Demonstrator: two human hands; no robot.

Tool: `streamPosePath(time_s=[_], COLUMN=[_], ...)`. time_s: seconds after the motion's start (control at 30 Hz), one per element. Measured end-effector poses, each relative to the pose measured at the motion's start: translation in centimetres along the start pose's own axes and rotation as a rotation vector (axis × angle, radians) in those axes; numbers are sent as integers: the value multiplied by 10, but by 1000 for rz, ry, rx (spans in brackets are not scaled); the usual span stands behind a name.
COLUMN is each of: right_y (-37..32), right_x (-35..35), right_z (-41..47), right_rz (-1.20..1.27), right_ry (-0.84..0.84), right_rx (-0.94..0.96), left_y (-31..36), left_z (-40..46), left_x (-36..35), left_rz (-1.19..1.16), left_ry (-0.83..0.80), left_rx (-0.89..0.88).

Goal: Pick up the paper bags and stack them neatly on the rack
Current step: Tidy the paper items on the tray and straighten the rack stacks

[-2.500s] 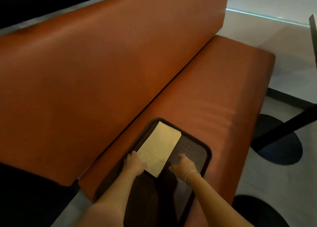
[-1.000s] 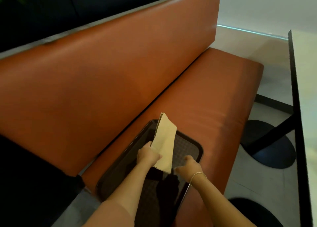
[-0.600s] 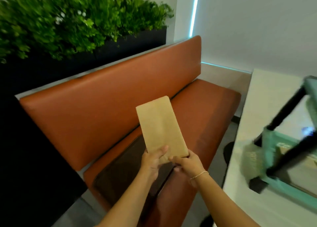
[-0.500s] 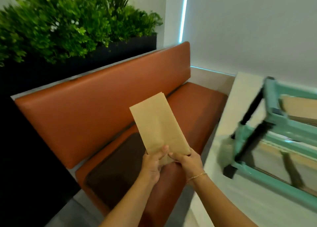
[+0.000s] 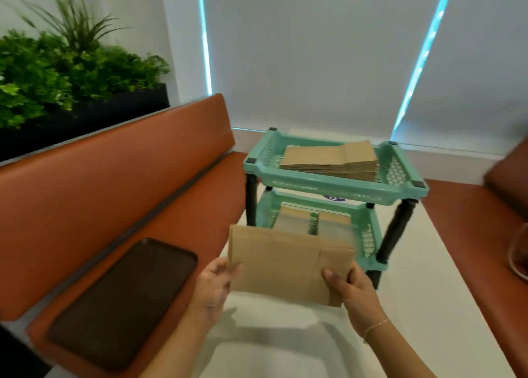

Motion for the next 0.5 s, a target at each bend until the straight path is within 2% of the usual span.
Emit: streamPosePath(time_s=[0.13,0.33,0.5], right_y=[27,47,70], right_x=[33,38,32], right_z=[-13,-14,-17], right_rz=[-58,-102,-170], right_ry=[51,130,135], right_rx=[26,53,-36], left_y=[-31,-61,-59], left_z=[-4,-9,-5], left_x=[-16,-27,-12], left_rz=[326,337,460], left_ry=[-77,-143,-154], left_rx=[-13,31,87])
Point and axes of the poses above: each hand's wrist, its own z-axis towards the middle knuckle, its own x-axis out of the back of the hand, y = z × x, the point moved 4 cm from there along z, towards the middle knuckle, and after that the axes turned 12 degrees about -z, right-handed, at the moved point
